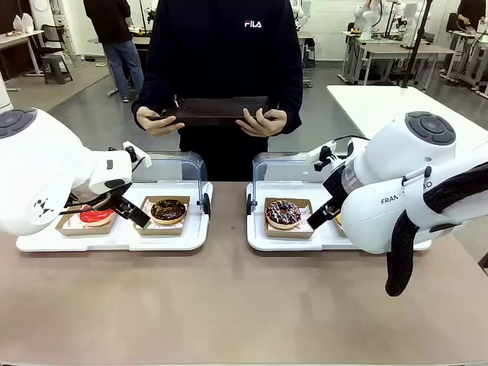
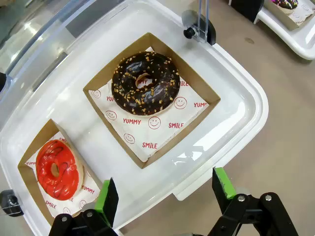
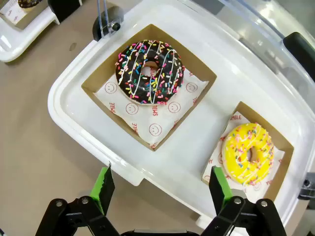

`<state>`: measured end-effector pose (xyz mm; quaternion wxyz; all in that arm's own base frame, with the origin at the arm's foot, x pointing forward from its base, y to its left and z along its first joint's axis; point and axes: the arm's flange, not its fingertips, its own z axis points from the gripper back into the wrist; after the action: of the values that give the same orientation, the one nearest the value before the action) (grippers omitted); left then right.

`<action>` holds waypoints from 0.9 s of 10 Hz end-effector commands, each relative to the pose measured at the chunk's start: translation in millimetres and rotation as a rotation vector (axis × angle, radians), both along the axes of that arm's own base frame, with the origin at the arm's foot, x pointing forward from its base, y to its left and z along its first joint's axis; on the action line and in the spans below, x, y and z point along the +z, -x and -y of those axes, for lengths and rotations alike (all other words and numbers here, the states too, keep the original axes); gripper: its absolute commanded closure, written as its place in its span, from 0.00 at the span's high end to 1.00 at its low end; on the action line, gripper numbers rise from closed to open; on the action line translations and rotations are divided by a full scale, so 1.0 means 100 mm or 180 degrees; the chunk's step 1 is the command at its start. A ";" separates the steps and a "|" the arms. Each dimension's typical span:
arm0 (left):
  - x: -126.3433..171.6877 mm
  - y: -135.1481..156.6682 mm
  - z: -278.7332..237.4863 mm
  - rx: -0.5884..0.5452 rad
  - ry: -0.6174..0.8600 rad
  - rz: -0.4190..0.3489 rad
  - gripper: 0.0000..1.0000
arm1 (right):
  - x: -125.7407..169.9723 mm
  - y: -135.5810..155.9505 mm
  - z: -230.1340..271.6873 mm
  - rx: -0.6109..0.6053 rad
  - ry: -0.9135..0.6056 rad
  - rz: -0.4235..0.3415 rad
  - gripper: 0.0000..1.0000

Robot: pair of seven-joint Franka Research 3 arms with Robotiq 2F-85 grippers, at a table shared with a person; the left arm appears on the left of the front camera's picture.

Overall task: Provide the desired donut to the person.
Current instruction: Pick up and lift the Paper togo box containing the Donut pointed at by the person.

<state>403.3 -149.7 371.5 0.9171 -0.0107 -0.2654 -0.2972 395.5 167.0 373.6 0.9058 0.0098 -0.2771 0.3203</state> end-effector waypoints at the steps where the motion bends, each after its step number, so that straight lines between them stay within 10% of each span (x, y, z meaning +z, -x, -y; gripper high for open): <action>1: 0.00 0.00 0.00 -0.0001 0.0000 0.0001 1.00 | 0.00 0.00 0.00 0.0000 0.0000 0.0000 1.00; 9: 0.00 0.00 0.00 -0.0001 0.0000 0.0001 1.00 | 0.00 0.00 0.00 0.0000 0.0000 0.0000 1.00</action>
<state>403.3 -149.8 371.5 0.9171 -0.0107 -0.2654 -0.2973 395.4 167.2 373.6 0.9057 0.0096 -0.2772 0.3205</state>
